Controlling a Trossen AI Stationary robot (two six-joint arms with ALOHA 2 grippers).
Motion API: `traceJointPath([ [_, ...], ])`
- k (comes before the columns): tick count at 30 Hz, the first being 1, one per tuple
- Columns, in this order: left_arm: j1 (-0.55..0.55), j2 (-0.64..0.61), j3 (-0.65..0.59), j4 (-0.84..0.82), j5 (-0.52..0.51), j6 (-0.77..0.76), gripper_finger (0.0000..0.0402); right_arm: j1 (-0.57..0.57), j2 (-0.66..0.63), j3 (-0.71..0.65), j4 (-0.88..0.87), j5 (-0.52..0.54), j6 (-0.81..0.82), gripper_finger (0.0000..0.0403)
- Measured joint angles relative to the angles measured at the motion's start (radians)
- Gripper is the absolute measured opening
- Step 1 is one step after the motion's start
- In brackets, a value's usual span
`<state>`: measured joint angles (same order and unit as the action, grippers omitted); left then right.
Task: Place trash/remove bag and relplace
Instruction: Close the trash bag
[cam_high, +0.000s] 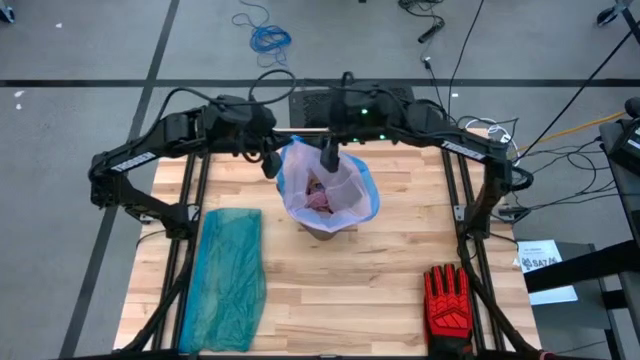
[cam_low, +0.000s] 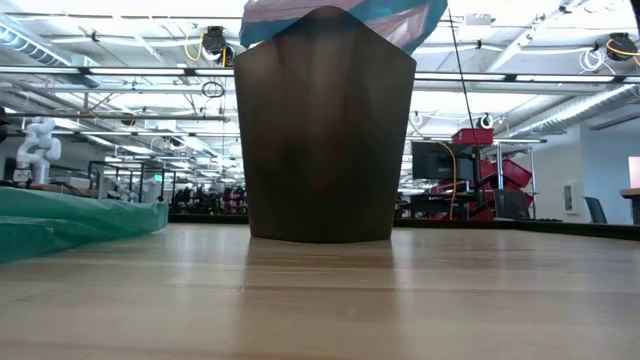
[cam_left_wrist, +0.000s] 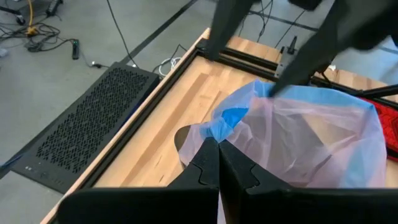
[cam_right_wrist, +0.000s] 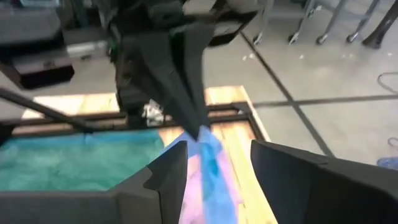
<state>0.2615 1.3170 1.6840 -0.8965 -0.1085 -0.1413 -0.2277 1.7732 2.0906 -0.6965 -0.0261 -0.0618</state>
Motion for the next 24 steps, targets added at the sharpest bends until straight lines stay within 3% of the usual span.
traceJointPath([
  [7,0.000,0.000,0.000,0.009,0.000,0.017,0.0000,0.022,0.065,0.077,-0.095,0.004,-0.011,0.0169],
  [12,0.000,-0.001,0.000,0.023,0.000,0.021,0.0000,0.034,0.070,0.077,-0.103,0.108,-0.018,0.0160],
  [15,0.000,-0.001,0.000,0.024,0.000,0.023,0.0000,0.041,0.070,0.077,-0.109,0.141,-0.033,0.0127],
  [20,0.000,-0.001,0.000,0.024,0.000,0.023,0.0000,0.068,0.070,0.077,-0.092,0.166,-0.080,0.0019],
  [24,0.000,-0.001,0.000,0.024,0.000,0.023,0.0000,0.094,0.070,0.077,-0.082,0.189,-0.099,0.0009],
])
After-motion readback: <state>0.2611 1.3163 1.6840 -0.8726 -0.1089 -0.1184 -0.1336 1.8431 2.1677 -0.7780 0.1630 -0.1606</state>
